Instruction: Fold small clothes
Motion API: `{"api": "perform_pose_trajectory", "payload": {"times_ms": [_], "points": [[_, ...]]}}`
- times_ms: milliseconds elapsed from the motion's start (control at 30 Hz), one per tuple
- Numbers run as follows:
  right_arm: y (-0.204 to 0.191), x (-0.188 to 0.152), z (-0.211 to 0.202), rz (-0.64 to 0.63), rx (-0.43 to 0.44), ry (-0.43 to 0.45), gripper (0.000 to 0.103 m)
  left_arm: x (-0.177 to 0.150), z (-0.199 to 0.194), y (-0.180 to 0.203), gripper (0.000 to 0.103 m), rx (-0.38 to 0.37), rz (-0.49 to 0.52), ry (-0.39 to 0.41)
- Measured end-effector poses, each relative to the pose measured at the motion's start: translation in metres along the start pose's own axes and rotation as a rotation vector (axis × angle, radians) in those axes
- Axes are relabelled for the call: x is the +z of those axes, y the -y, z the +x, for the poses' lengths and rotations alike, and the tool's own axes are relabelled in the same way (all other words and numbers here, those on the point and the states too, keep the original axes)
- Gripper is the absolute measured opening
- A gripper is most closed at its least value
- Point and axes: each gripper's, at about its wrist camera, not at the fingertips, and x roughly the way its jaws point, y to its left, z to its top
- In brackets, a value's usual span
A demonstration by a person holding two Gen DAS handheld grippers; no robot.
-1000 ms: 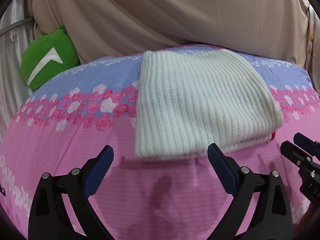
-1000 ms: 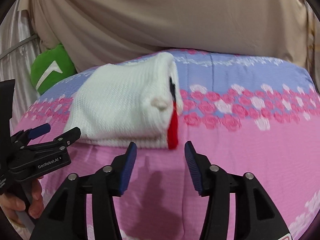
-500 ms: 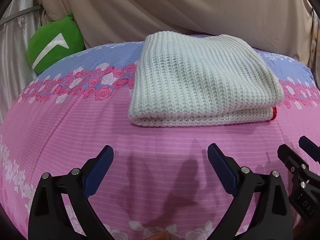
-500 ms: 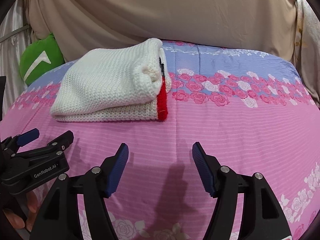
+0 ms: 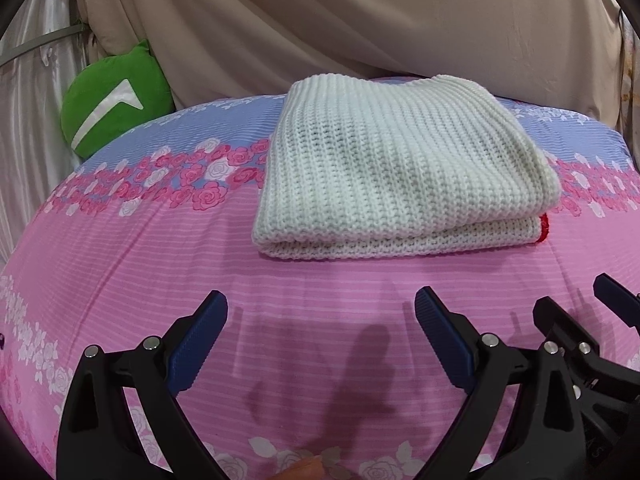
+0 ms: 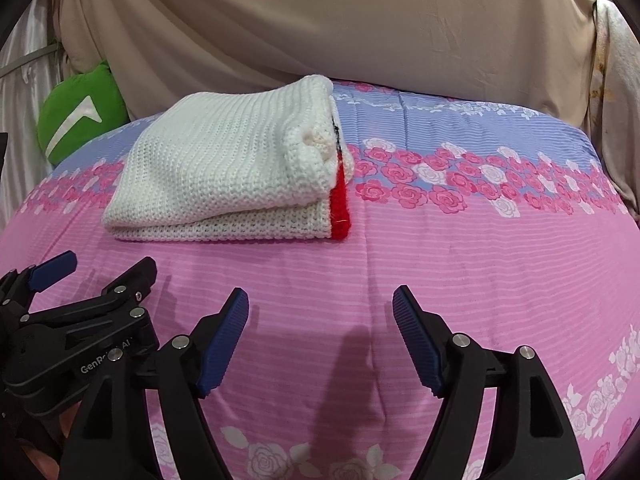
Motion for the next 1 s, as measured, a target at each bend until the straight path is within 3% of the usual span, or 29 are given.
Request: {"api": "perform_pose_trajectory", "payload": {"times_ms": [300, 1000], "points": [[-0.0011, 0.0003, 0.0026, -0.001, -0.032, -0.01, 0.073, -0.0011, -0.0013, 0.0057, 0.089, 0.039, 0.019, 0.0], [-0.0022, -0.0004, 0.0016, -0.003, -0.047, -0.009, 0.073, -0.0007, -0.0003, 0.0081, 0.086, 0.042, 0.026, -0.005]]}}
